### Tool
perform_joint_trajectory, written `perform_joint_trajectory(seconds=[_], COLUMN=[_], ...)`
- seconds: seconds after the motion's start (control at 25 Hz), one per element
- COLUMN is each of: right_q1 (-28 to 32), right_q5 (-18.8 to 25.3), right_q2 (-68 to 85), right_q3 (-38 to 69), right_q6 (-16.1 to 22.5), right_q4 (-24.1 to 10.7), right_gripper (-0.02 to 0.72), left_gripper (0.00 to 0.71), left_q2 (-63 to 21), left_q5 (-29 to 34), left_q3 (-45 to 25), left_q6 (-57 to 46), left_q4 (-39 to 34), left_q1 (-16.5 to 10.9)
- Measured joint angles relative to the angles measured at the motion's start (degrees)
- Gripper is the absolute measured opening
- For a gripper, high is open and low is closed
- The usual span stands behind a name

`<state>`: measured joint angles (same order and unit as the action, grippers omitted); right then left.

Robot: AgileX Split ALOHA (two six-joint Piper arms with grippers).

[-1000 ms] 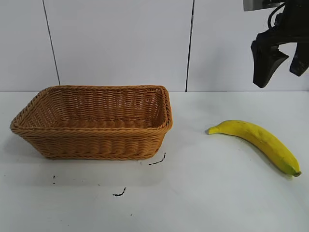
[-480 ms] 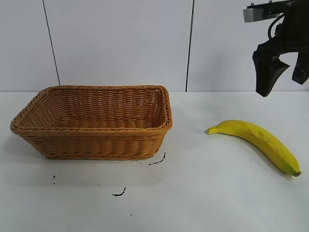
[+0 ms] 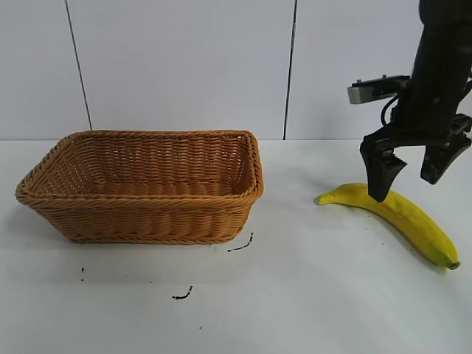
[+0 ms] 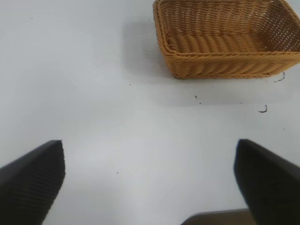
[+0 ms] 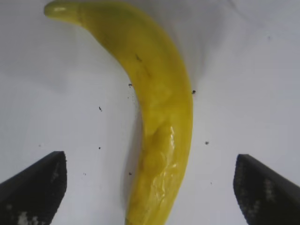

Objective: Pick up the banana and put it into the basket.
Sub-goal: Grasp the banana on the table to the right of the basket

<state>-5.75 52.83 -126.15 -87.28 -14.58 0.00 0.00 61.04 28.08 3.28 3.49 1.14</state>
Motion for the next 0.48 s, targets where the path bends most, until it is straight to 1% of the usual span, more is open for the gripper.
perform_joint_trajectory(seconds=[0.36,0.48], right_q1=[0.0,0.0], right_q5=[-2.7,-3.0], right_q2=[-0.9,-0.9], right_q3=[0.0,0.0], right_q6=[0.5,0.5], right_q4=[0.0,0.0], right_gripper=[0.69,0.69], left_gripper=[0.695,0.695], left_q2=[0.0,0.0], left_q5=[0.0,0.0], left_q3=[0.0,0.0], left_q6=[0.0,0.0], left_q4=[0.0,0.0], left_q1=[0.0,0.0])
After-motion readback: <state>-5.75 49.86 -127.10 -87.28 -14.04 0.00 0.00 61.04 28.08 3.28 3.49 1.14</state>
